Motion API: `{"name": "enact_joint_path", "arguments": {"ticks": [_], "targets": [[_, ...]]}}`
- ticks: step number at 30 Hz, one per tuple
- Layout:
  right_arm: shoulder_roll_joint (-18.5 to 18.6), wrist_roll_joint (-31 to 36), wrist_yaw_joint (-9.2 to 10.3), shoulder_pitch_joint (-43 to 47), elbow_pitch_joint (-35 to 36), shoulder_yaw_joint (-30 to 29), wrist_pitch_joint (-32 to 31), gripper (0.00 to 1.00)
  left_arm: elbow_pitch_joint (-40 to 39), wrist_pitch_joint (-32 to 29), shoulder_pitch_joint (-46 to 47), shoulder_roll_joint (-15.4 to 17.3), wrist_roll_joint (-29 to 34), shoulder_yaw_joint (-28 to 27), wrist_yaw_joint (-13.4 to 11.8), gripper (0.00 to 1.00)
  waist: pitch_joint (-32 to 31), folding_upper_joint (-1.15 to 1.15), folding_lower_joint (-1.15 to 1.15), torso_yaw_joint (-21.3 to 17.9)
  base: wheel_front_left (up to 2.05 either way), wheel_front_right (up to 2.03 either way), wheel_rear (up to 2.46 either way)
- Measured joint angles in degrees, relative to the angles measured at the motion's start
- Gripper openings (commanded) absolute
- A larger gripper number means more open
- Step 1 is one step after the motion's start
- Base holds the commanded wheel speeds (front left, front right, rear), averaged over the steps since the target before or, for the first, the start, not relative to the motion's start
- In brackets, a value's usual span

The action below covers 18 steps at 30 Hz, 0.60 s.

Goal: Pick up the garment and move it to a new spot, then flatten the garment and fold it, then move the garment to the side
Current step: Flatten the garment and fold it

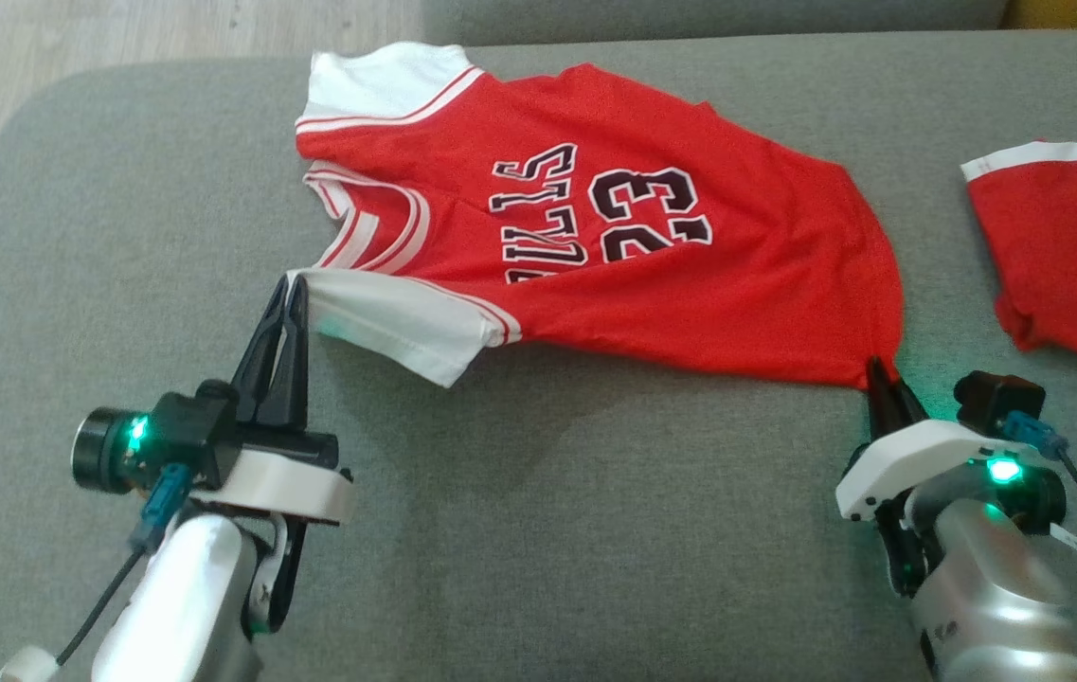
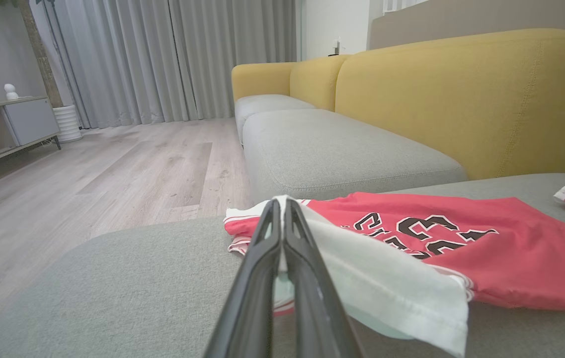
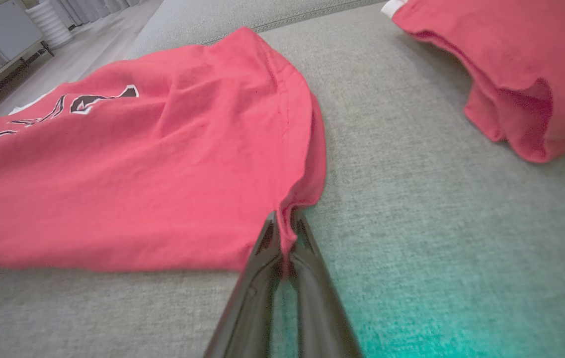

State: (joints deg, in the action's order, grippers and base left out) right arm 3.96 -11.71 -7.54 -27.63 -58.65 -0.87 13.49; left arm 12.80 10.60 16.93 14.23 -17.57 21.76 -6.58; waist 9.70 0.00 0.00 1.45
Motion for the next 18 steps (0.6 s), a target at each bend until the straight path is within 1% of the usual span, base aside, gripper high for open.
{"name": "enact_joint_path", "arguments": {"ticks": [3,6,7,10,14,16,18], "targets": [[-0.2,-1.2,0.0,0.1,0.3,1.1,0.2,0.0,0.0,0.0,-0.6,0.2,-0.1,0.0,0.0,0.0,-1.0,0.0,0.0,-0.5,0.0,0.0,0.0],[-0.4,-3.1,0.0,0.2,3.4,3.2,0.3,0.0,-0.2,0.0,-1.0,1.0,-0.3,-0.3,0.0,0.0,-2.1,0.0,0.0,-1.2,0.0,0.0,0.0],[-0.5,-3.8,0.0,0.1,6.8,4.0,0.7,0.0,-1.1,0.0,-0.8,1.5,-0.9,-1.1,0.1,0.0,-2.9,0.0,0.0,-1.5,0.0,0.0,0.0],[-0.6,-4.2,0.0,0.1,12.7,4.2,0.7,0.0,-2.9,0.1,-0.4,1.8,-2.1,-1.9,0.1,0.0,-4.4,0.0,0.0,-2.1,0.0,0.0,0.0],[-0.6,-3.6,0.0,-0.3,21.5,4.2,0.7,0.0,-7.0,0.0,2.5,2.0,-4.3,-3.7,1.1,0.0,-6.6,0.0,0.0,-2.8,0.0,0.0,0.0],[-0.6,-2.2,0.0,-0.7,25.9,3.8,0.3,0.0,-9.8,-0.6,4.8,2.8,-4.1,-4.0,1.1,0.0,-7.9,0.0,0.0,-3.0,0.0,0.0,0.0],[-0.6,-1.4,0.0,-1.4,31.1,3.5,-1.6,0.0,-12.8,-1.5,7.2,4.4,-2.3,-4.3,0.9,0.0,-9.1,0.0,0.0,-3.3,0.0,0.0,0.0]]}}
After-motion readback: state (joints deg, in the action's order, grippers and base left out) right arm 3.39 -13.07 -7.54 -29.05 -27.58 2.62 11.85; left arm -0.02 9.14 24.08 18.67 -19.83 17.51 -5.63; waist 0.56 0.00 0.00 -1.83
